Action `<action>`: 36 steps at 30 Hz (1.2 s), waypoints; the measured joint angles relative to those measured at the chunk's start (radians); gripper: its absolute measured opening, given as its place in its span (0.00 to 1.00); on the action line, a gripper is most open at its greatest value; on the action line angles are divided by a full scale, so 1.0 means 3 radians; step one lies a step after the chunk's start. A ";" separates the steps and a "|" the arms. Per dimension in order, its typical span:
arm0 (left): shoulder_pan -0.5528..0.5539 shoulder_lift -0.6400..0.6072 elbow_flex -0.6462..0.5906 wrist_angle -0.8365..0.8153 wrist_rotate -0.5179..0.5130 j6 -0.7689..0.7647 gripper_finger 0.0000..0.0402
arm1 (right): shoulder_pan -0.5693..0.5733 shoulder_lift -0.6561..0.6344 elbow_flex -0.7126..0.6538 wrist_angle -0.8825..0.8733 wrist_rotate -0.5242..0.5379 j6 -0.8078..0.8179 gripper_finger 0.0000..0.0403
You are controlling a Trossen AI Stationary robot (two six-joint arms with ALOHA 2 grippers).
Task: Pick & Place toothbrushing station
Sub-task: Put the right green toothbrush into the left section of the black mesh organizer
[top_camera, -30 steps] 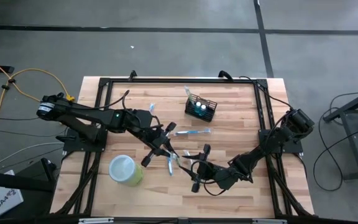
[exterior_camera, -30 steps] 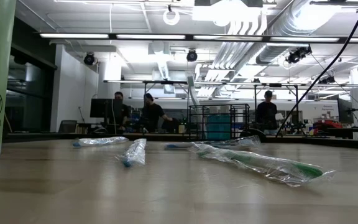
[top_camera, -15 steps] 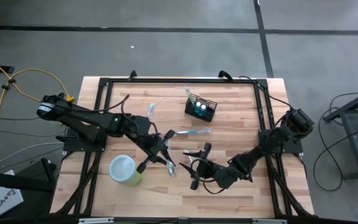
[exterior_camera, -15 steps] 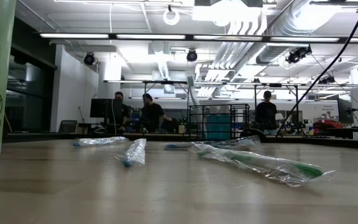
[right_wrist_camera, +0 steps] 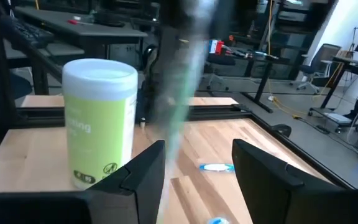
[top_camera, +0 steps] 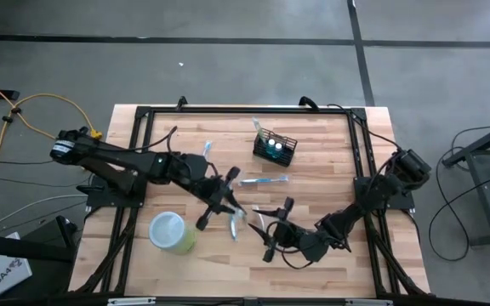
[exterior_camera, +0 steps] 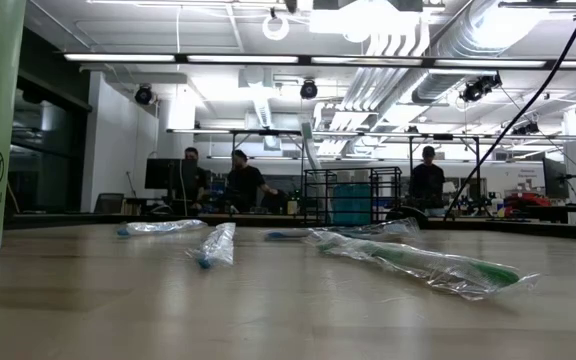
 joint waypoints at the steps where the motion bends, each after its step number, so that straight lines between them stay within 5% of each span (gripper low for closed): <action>1: 0.0044 0.0000 0.0000 0.0003 -0.0001 -0.0001 0.01 | 0.0032 0.0000 0.0000 -0.0007 0.0033 0.0007 0.44; 15: 0.0865 0.0000 -0.0001 0.0338 0.0365 -0.0197 0.01 | 0.0389 0.0000 0.0000 -0.0207 0.0475 0.0536 0.43; 27: 0.1659 0.0000 0.0005 0.0501 0.0375 -0.0447 0.01 | 0.0286 -0.0001 0.0000 -0.1109 0.0130 0.1674 0.43; 36: 0.2221 0.0000 0.0099 0.0496 0.0523 -0.0638 0.01 | 0.0120 -0.0001 0.0000 -0.1368 -0.0248 0.2011 0.43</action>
